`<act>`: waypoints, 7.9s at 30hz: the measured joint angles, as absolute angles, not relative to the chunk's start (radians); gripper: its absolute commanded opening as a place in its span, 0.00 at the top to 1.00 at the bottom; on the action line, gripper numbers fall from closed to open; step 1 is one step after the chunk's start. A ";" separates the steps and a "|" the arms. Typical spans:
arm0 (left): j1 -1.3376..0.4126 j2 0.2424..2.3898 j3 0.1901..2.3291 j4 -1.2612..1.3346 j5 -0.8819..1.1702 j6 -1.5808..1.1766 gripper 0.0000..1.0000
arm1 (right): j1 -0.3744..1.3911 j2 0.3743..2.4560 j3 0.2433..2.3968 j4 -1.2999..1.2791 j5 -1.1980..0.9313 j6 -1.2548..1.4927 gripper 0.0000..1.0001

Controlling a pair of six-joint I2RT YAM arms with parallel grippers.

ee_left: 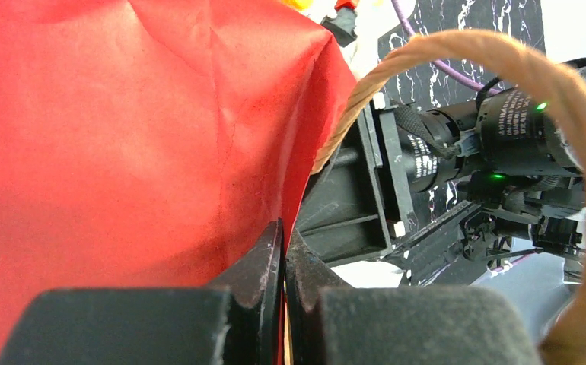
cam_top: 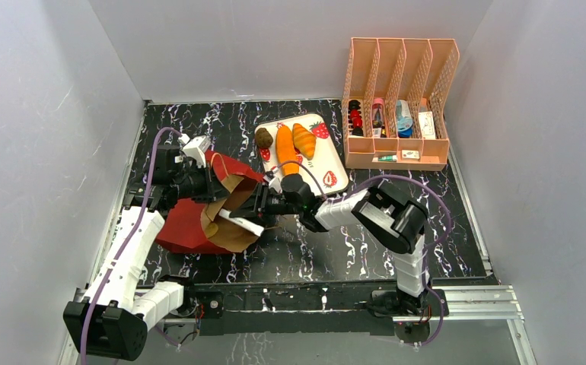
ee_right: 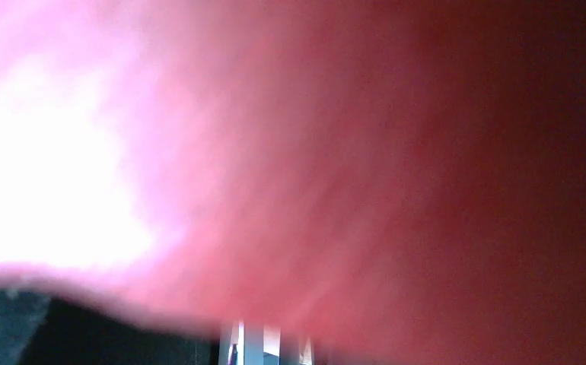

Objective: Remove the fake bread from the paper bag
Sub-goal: Take out the fake bread from the paper bag.

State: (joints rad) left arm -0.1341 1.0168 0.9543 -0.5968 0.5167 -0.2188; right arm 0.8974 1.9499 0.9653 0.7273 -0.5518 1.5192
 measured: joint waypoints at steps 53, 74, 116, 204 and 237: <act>-0.126 1.029 0.990 -0.606 0.543 -0.202 1.00 | 1.091 1.831 1.224 0.017 -0.020 0.625 0.68; -0.128 1.034 0.990 -0.598 0.597 -0.216 1.00 | 1.180 1.807 1.240 -0.082 0.244 0.441 0.66; -0.118 1.040 0.963 -0.537 0.579 -0.226 1.00 | 1.206 1.988 1.446 -0.159 0.502 0.402 0.78; -0.134 1.055 0.940 -0.420 0.376 -0.332 1.00 | 1.198 1.713 1.289 -0.300 0.315 0.378 0.78; -0.106 1.058 0.941 -0.442 0.355 -0.338 1.00 | 1.264 2.038 1.439 -0.070 0.605 0.264 0.66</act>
